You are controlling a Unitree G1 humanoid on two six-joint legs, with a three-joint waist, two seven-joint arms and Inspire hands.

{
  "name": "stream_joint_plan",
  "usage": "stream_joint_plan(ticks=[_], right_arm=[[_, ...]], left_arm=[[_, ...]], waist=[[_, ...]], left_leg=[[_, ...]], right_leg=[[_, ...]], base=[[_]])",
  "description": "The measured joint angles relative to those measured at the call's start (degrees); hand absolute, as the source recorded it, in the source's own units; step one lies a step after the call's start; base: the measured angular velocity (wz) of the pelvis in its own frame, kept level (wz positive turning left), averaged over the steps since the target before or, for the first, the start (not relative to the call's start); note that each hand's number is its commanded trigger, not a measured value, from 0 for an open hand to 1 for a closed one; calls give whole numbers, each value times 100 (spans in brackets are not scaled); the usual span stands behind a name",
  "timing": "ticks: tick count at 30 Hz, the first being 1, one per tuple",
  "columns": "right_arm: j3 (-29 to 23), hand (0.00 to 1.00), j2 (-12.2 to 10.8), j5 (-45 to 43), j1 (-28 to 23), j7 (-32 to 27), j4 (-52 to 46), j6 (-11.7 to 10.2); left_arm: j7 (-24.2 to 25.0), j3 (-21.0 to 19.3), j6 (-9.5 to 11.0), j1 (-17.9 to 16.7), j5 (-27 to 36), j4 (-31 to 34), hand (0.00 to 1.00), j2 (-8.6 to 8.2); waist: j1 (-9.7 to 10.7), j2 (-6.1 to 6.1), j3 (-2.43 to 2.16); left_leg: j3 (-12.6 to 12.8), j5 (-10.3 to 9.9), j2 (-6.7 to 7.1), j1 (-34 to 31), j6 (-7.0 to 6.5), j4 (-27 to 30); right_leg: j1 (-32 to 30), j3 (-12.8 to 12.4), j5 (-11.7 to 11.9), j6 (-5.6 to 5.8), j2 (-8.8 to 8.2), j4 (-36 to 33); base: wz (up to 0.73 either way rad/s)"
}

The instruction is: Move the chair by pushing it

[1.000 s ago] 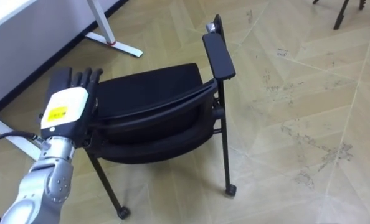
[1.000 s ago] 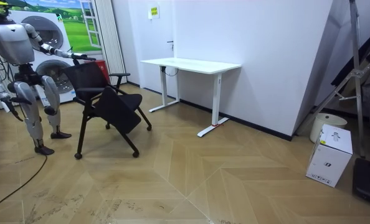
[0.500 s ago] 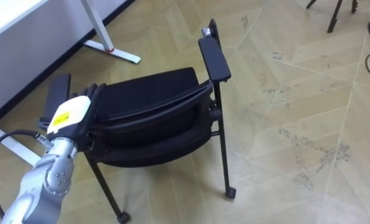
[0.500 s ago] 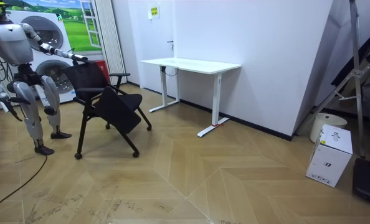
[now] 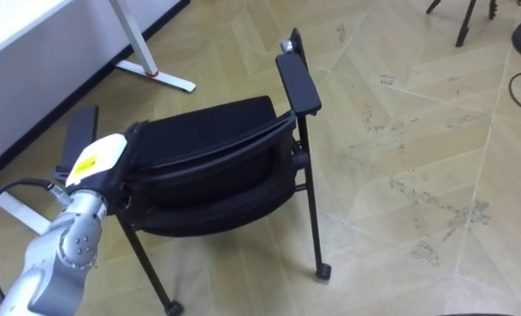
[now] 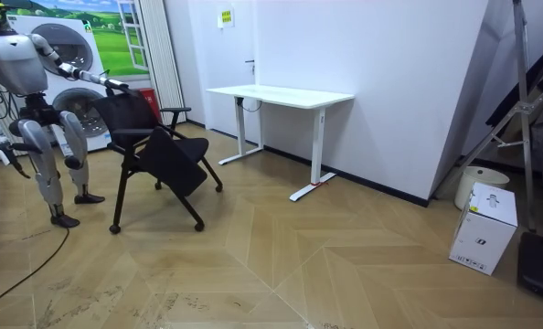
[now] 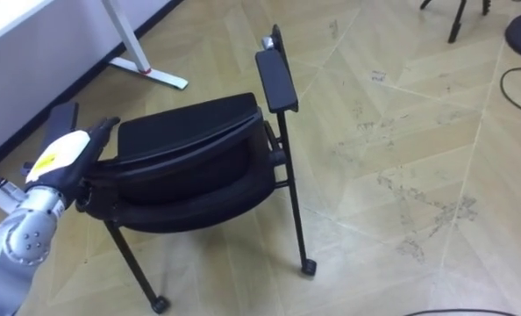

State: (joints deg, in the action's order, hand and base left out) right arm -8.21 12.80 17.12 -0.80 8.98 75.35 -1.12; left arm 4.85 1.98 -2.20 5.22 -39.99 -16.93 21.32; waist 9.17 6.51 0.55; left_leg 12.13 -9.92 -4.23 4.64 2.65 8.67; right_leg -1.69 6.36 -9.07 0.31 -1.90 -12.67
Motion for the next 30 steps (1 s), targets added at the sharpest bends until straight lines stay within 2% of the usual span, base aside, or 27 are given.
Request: stream_joint_plan(ticks=[8, 14, 26, 30], right_arm=[[-51, 0, 91, -116, 0, -2, -5, 0], [-46, 0, 96, -123, 21, -5, 3, -1], [93, 0, 89, 94, 22, -49, 18, -3], [246, 0, 69, 146, 31, -78, 30, -20]], left_arm=[[184, -79, -55, 17, -35, -1, 100, 0], [80, -13, -30, 16, -302, -4, 100, -5], [-65, 149, -39, 15, -335, 121, 100, -3], [-58, 208, -39, 7, -343, 252, 100, 1]], waist=[[4, 12, -9], [8, -19, 9], [-14, -81, 17], [-21, -101, 23]], left_leg=[[19, 0, 0, -1, 0, 1], [16, -1, 1, 11, 0, -1], [12, -2, 2, -8, -1, -5], [-107, -1, 0, -59, -1, -4]], right_leg=[[-33, -56, 1, -1, 6, -19], [-29, -83, 1, -2, 12, -21], [-22, -51, 1, -2, 8, 2], [-28, 28, 1, -2, 4, 15]], base=[[-4], [-2], [0], [10]])
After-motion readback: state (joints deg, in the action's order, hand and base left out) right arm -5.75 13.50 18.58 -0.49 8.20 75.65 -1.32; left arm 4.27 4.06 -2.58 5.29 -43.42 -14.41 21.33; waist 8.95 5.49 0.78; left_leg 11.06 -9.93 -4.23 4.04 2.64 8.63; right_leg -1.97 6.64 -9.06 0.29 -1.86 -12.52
